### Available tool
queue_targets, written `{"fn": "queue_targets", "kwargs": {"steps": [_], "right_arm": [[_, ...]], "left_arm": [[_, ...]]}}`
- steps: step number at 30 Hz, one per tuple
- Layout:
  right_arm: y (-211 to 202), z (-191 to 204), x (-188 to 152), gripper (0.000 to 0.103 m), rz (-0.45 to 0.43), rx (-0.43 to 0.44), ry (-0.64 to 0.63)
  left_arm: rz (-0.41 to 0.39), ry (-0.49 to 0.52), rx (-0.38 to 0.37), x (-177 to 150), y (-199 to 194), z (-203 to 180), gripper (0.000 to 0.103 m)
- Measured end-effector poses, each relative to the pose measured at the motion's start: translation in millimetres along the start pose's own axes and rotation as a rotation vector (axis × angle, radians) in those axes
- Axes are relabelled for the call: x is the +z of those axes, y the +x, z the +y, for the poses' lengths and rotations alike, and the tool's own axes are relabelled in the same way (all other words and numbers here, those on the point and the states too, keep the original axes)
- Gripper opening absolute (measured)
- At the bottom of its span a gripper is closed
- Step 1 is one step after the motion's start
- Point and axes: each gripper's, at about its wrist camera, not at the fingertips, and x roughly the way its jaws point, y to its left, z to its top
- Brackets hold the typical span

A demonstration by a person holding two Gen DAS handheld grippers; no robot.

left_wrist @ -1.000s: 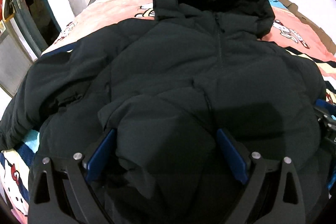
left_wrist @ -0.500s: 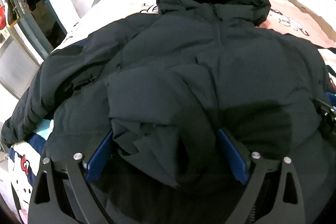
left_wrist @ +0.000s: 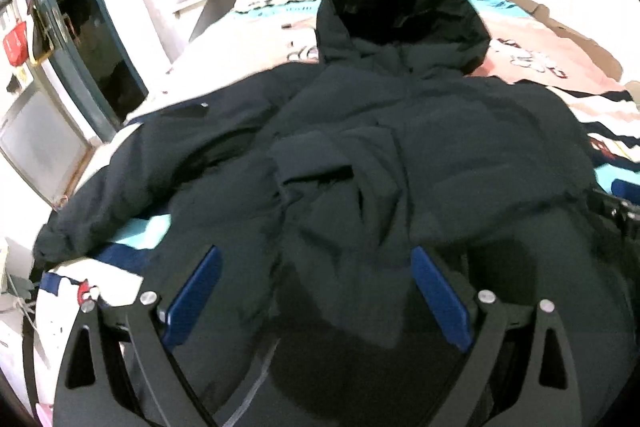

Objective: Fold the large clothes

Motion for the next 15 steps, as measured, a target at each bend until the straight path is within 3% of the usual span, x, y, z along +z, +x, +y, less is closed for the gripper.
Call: {"fn": "queue_targets", "kwargs": {"steps": [7,15], "right_arm": [[-57.6,14.1,-32.3,0.073,-0.052,0.003,0.019],[-98.4,14.4,-63.3,0.075,-0.083,-0.025,0.057]], "left_arm": [[-0.056,0.009,0.009,-34.7,-52.4,22.7,0.096],[-0.121,-0.051,-0.049,-62.6,-89.8,53.0,0.096]]}}
